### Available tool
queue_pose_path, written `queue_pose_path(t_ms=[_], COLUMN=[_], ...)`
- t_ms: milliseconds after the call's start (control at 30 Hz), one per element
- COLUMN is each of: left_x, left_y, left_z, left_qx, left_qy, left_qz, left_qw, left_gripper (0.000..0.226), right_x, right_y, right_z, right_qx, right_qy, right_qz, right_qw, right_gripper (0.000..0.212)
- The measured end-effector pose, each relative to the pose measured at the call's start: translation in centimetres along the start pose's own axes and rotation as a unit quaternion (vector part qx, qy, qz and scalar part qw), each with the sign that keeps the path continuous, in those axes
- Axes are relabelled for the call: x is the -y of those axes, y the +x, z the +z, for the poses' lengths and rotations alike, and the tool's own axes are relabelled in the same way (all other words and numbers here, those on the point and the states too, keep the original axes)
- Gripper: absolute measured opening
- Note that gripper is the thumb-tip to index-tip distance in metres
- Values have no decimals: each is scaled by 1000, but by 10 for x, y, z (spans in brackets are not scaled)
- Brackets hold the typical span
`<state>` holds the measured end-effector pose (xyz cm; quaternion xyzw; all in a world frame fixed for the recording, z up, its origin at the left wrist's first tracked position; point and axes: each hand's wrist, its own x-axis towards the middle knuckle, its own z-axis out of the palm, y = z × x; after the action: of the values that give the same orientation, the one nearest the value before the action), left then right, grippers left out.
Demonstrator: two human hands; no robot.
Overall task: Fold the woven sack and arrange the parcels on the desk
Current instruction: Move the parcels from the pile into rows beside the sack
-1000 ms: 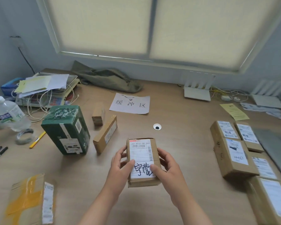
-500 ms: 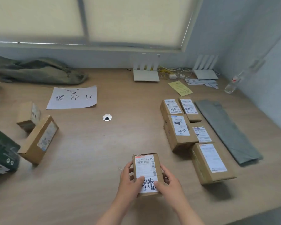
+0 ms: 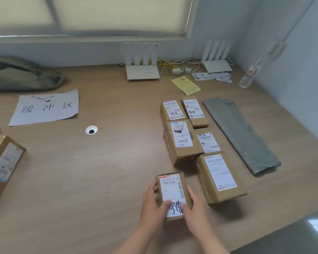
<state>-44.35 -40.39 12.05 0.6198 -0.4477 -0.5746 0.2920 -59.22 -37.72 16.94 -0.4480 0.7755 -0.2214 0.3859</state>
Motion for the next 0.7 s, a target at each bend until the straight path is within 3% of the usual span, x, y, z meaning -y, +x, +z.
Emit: queue_pose_path(t_ms=[400,700], left_x=[-22,-37], left_y=[35,44], left_z=[56,66], left_qx=[-6,3], left_qy=[-35,-24], left_qz=[-7,-10], left_qw=[999,1000], left_gripper=[74,77], right_x=[-4,-13], right_y=[38,57], right_z=[-28,-25], right_qx=[-62,-116], right_qy=[-249,-296], right_qz=[-72,-87], right_qw=[964,944], right_gripper=[53,59])
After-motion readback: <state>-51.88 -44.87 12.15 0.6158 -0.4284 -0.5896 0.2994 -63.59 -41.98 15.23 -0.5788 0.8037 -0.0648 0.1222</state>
